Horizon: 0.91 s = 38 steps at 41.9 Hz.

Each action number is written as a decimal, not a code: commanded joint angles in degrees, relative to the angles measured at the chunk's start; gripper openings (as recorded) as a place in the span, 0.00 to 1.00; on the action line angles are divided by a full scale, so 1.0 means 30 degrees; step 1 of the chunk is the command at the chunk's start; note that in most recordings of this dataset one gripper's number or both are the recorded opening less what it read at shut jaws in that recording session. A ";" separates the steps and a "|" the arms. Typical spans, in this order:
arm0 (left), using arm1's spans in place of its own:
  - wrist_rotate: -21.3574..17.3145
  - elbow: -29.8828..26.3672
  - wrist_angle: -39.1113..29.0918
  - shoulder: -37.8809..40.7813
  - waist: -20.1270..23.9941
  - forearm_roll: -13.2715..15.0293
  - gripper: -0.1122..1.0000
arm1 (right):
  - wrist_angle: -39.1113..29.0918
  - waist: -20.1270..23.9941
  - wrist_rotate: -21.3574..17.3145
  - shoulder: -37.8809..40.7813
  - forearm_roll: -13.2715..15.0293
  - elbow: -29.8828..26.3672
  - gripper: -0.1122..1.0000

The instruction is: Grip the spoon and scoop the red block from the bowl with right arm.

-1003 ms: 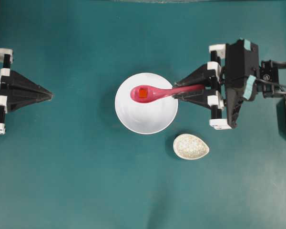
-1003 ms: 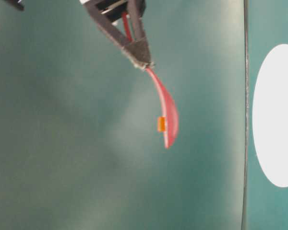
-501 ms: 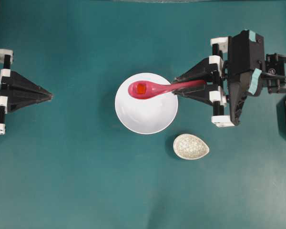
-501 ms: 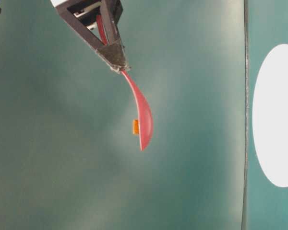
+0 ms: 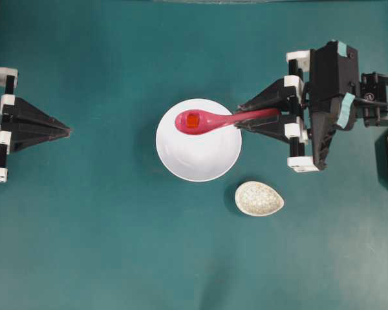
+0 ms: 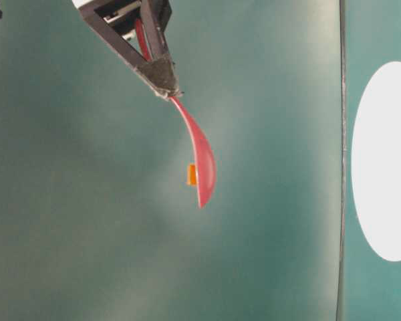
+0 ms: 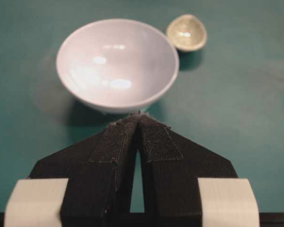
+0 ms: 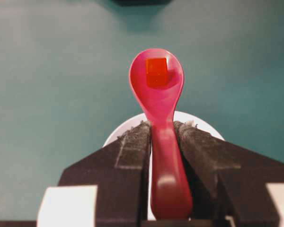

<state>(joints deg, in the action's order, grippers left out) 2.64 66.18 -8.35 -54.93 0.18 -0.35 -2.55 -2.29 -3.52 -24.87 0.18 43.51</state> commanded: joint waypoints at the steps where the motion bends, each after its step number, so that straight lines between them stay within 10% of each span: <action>1: 0.0029 -0.0322 0.0088 0.0117 0.0000 -0.0059 0.10 | 0.0146 0.0029 -0.0029 -0.0381 -0.0029 -0.0615 0.32; 38: 0.0000 -0.0322 0.1523 0.0117 -0.0029 -0.0059 0.10 | 0.0176 -0.0117 -0.0029 -0.0381 -0.0059 -0.0645 0.32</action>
<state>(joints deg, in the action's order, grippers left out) 2.64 66.18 -4.57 -54.93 0.18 -0.44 -2.55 -2.37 -3.52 -25.05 0.09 43.42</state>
